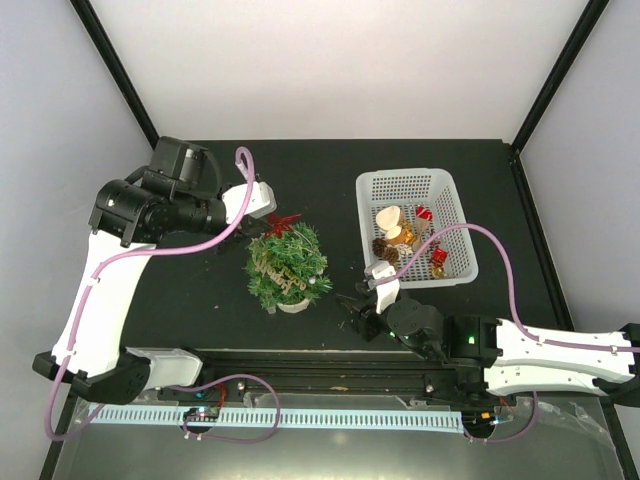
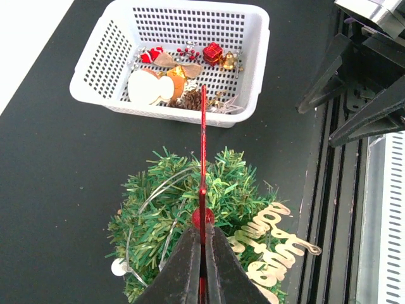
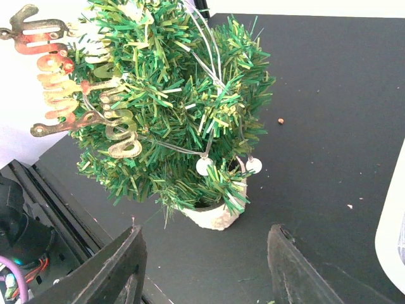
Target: Decorate the small christmas tree
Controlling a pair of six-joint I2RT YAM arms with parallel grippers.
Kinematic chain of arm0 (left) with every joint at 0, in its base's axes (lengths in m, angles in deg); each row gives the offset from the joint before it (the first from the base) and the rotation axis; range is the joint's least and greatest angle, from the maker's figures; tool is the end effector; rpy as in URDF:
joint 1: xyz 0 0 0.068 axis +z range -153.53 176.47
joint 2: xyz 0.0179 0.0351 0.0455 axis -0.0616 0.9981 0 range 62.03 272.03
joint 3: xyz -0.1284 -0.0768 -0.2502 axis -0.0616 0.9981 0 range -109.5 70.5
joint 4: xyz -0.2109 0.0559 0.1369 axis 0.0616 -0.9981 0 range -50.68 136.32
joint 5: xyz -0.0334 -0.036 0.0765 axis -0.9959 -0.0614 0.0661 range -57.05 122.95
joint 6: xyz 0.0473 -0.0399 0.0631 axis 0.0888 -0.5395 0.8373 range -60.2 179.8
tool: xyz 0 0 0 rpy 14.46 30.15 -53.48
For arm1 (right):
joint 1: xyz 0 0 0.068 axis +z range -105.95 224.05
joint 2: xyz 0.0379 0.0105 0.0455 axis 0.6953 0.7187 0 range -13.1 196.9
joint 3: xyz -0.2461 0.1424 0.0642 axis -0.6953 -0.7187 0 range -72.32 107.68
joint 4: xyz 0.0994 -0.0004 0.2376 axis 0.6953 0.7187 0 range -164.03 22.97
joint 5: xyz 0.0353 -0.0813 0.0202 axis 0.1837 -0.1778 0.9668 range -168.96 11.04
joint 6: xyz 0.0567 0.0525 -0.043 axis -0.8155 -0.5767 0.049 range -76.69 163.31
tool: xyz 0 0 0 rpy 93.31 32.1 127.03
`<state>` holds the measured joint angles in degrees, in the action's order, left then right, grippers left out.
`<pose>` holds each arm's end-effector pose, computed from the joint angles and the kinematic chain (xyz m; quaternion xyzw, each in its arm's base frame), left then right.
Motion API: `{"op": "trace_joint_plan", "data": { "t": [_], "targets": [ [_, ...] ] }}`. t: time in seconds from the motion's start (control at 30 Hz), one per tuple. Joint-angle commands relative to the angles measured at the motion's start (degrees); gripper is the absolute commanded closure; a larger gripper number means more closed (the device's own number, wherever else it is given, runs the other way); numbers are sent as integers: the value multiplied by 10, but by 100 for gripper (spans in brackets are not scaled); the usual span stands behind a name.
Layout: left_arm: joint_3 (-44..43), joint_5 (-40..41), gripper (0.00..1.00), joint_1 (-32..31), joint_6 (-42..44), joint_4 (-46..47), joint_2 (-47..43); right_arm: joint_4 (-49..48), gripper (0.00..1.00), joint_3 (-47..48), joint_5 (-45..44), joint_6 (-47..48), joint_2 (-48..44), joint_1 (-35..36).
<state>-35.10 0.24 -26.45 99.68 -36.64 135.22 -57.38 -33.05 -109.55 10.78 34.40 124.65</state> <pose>0.1662 -0.1162 0.4563 0.5517 0.7214 -0.2145 0.3594 0.0728 0.1947 0.2876 -0.2015 0.8003 0.3107 0.4715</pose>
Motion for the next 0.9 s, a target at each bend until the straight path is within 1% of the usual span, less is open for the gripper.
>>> {"op": "trace_joint_plan", "data": {
  "t": [0.0,0.27,0.53,0.6,0.87],
  "targets": [
    [-2,4,98,-6,-4,12,15,-5,46,-7,-9,-12,-5,2],
    [12,17,98,-8,-2,20,8,-13,46,-9,1,-17,5,2],
    [-14,16,98,-8,-6,14,6,-17,46,-9,3,-17,7,2],
    [-16,21,98,-8,-9,16,-12,-16,46,-9,3,-17,7,2],
    [-14,26,98,-8,-9,15,-23,-17,46,-9,7,-19,10,2]
  ]
}}
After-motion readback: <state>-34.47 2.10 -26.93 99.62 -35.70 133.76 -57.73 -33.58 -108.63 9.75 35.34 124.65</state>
